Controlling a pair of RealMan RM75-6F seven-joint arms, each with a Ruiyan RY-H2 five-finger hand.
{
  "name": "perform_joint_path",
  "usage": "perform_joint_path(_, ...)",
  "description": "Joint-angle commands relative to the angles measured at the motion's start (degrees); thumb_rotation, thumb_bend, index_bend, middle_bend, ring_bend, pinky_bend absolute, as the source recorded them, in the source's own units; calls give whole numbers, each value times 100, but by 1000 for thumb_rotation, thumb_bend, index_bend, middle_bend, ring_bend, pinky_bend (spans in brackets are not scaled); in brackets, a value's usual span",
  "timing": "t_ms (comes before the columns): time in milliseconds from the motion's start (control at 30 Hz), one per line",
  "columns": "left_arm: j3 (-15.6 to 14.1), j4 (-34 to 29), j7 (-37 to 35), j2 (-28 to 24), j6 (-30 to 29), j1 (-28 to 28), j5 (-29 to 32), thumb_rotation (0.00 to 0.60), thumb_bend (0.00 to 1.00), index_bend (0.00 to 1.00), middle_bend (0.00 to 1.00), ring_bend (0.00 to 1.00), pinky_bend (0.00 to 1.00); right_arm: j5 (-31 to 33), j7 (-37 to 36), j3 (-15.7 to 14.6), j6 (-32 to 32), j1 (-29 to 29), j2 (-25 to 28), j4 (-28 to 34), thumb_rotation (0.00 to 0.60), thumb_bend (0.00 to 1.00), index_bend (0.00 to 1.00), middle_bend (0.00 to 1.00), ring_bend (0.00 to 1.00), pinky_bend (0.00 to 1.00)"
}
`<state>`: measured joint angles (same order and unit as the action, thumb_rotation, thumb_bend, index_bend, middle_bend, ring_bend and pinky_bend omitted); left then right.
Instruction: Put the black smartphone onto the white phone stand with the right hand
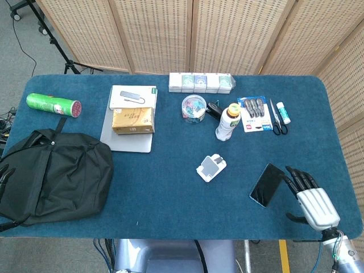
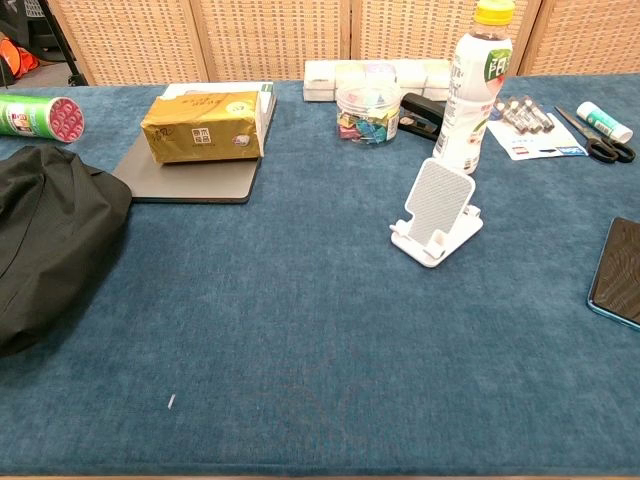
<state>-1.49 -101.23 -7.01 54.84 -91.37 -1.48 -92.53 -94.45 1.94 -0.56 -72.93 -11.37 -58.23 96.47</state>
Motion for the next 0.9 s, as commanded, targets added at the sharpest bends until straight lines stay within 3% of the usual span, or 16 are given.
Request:
perform_joint_path(33,21,-38,122,41,94,44,61,600,0,0,0,0,0,-865,-430,-182,868,-851,49,-1081,600,0,101,0,0,87)
perform_joint_path(133,68,-101,356,125,180,87,179,600,0,0,0,0,0,-1310,-1007,-354,1347,-1420,-236,-1911,600,0,101,0,0,87)
perform_joint_path(267,99,-140,494,178,272,125,292,600,0,0,0,0,0,-1501,-1321,-447,1531,-1777,-424,-2286,600,0,115,0,0,87)
perform_joint_path(367,115,-169,635,226,359,166,362,600,0,0,0,0,0,-1674,-1162,-516,1749,-2070,-600,-2547,600,0,121,0,0,87)
perform_joint_path(567,129,-184,730,264,384,174,428,600,0,0,0,0,0,-1670,-1089,-626,1982,-2330,-880,-2872,600,0,121,0,0,87)
perform_joint_path(900,156,-183,766,282,444,202,527,600,0,0,0,0,0,-1787,-1358,-947,1729,-2480,-1227,-3317,600,0,121,0,0,87)
